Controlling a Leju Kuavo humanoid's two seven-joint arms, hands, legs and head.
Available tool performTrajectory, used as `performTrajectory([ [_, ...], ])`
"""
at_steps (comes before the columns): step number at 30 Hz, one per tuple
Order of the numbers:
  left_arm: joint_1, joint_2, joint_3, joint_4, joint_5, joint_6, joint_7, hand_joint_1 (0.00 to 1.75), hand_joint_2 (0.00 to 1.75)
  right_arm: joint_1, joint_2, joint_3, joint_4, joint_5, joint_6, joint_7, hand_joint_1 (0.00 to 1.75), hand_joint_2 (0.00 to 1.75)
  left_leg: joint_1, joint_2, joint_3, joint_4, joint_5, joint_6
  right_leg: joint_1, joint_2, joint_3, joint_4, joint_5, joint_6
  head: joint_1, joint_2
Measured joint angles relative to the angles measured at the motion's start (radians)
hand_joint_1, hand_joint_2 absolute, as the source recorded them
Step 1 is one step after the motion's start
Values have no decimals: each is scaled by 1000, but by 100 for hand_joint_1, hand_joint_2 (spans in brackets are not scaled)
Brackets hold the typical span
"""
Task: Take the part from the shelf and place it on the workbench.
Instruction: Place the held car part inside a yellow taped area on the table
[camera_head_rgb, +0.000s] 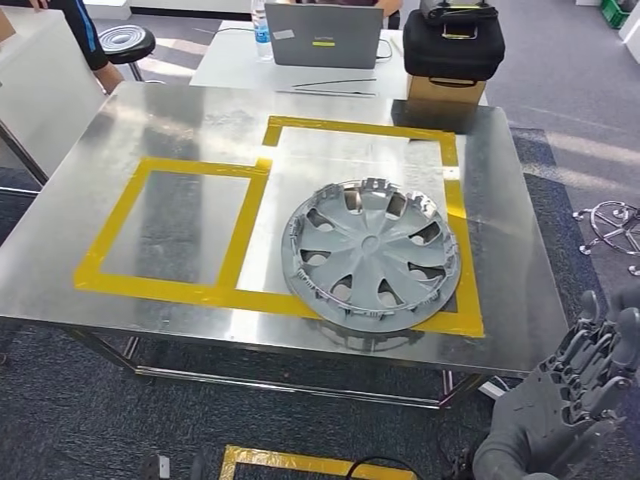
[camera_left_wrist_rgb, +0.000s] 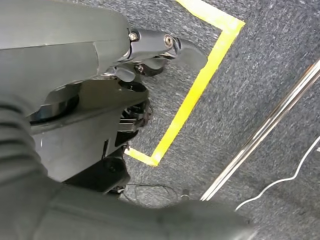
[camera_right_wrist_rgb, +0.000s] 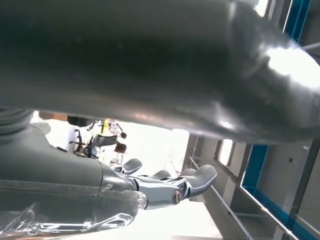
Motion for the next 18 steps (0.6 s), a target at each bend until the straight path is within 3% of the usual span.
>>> performTrajectory([
  [2, 0, -1, 0, 0, 0, 0, 0, 0, 0, 1, 0, 0, 0, 0, 0, 0, 0, 0, 3, 1, 0, -3, 3, 9, -1, -1, -41, 90, -54, 8, 6, 0],
  [4, 0, -1, 0, 0, 0, 0, 5, 0, 0, 3, 1, 0, 0, 4, 0, 0, 0, 0, 1, 3, 0, -3, 3, 12, -2, -2, -103, 223, -113, 13, 9, 0],
  [5, 1, 0, 0, 0, 0, 0, 10, 0, 0, 5, 2, -1, 1, 6, 0, 0, 0, 0, 1, 4, 0, -3, 3, 12, -2, -2, -120, 261, -121, 13, 9, 0],
  [6, 1, 0, 0, 0, -1, 0, 17, 0, 0, 7, 3, -2, 1, 8, 0, 1, 0, 0, 1, 4, 0, -3, 3, 12, -2, -2, -120, 262, -111, 14, 10, 0],
  [7, 1, 0, 0, 0, -1, 1, 25, 0, 0, 10, 4, -2, 2, 10, 0, 2, 0, 0, 1, 3, 2, -3, 2, 11, -3, -2, -100, 223, -84, 13, 10, 0],
  [9, 1, 0, 0, 0, -1, 2, 45, 0, 0, 13, 6, -3, 3, 8, 0, 6, 0, 0, -1, 1, 4, -1, 2, 6, -4, -2, -28, 83, -22, 11, 10, 0],
  [11, 1, 1, 2, 0, 5, 2, 68, 0, 0, 13, 6, -3, 6, 4, 0, 8, 0, 0, -5, -1, 2, 2, 4, -4, -5, 1, 14, -3, 7, 5, 9, 0],
  [14, 1, 2, 7, 0, 13, -1, 88, 0, 0, 13, 7, -3, 9, -1, 0, 8, 0, 0, -4, -2, -3, 1, 10, -22, -3, 4, 10, -10, 15, -13, 8, 0],
  [15, 1, 2, 9, 0, 14, -1, 90, 0, 0, 13, 7, -2, 9, -2, 0, 8, 0, 0, -3, -2, -7, 8, -1, -27, -4, 2, 7, -12, 19, -20, 7, 0],
  [17, 1, 2, 13, 0, 14, 1, 92, 0, 0, 12, 7, -2, 10, -3, 0, 8, 0, 0, -2, 0, -37, 81, -62, -35, -6, -2, -1, -15, 29, -34, 4, 0],
  [18, 1, 3, 15, 0, 14, 2, 93, 0, 44, 12, 7, -2, 12, -4, 0, 8, 0, 0, -2, 0, -63, 145, -103, -38, -6, -3, -9, -15, 33, -37, 2, 0],
])
